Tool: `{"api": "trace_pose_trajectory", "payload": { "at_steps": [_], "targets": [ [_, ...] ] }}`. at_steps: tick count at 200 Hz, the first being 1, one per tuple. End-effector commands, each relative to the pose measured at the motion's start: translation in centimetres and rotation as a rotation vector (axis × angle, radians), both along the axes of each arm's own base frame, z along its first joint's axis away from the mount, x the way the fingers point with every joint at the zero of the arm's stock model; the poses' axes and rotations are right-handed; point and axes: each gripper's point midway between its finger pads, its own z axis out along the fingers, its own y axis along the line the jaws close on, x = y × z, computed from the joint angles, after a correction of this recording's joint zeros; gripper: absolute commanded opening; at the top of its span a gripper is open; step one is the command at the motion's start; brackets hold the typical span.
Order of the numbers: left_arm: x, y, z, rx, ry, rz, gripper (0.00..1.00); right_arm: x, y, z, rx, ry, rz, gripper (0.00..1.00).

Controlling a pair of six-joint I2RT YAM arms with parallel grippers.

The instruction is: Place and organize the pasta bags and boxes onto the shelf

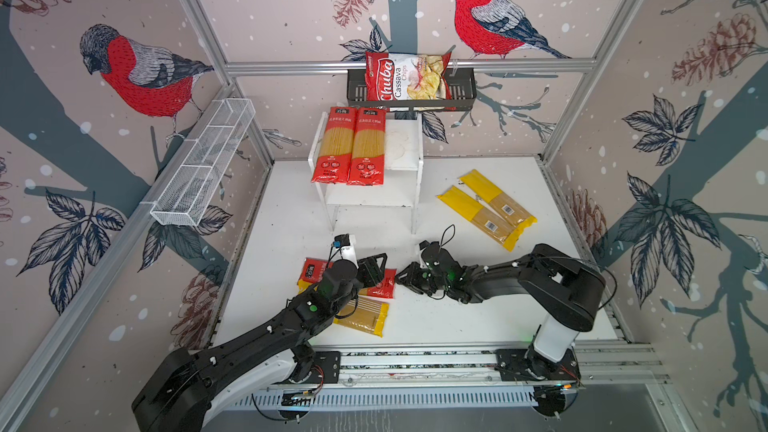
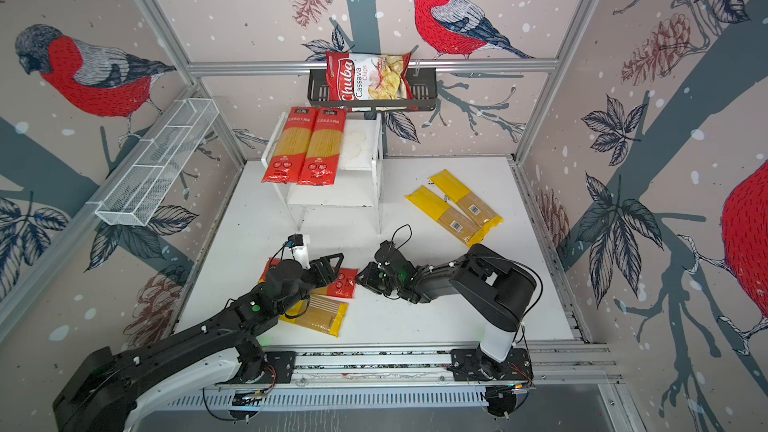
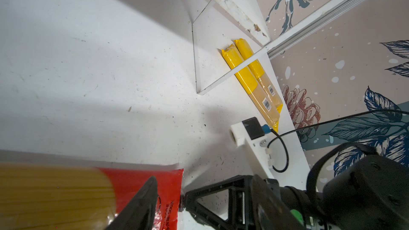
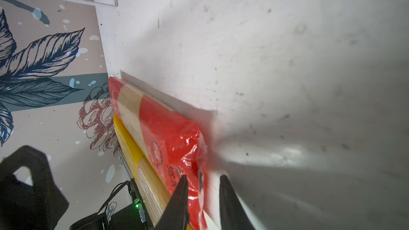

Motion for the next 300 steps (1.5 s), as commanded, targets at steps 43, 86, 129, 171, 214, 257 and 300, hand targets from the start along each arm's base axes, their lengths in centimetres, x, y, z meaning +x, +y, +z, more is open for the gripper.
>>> {"api": "trace_pose_trajectory", "payload": {
  "at_steps": [43, 86, 129, 171, 214, 257, 300],
  "targets": [
    [0.2, 0.8, 0.5, -0.022, -0.045, 0.041, 0.67, 0.5, 0.4, -0.3, 0.023, 0.021, -0.037, 0.0],
    [0.4, 0.6, 0.6, -0.018, -0.04, 0.041, 0.67, 0.6, -2.2, -0.4, 0.024, 0.036, -0.075, 0.0],
    [0.6, -0.9, 1.0, -0.026, -0.033, -0.018, 0.67, 0.0, -7.2, -1.0, -0.02, 0.061, -0.135, 0.0],
    [-0.2, -2.8, 0.0, -0.037, 0.01, -0.09, 0.66, -0.4, -13.3, -1.8, -0.116, 0.059, -0.224, 0.0],
    [-2.2, -3.9, -2.3, -0.011, 0.091, -0.127, 0.66, -3.1, -12.1, -1.0, -0.186, 0.033, -0.101, 0.02],
    [-3.9, -2.0, -4.9, 0.01, 0.181, -0.089, 0.65, -3.2, -14.4, -1.0, -0.333, -0.02, -0.069, 0.23],
    [-5.2, -0.5, -7.0, 0.108, 0.27, -0.085, 0.65, 1.7, -13.6, 2.0, -0.325, -0.144, -0.084, 0.38]
  ]
}}
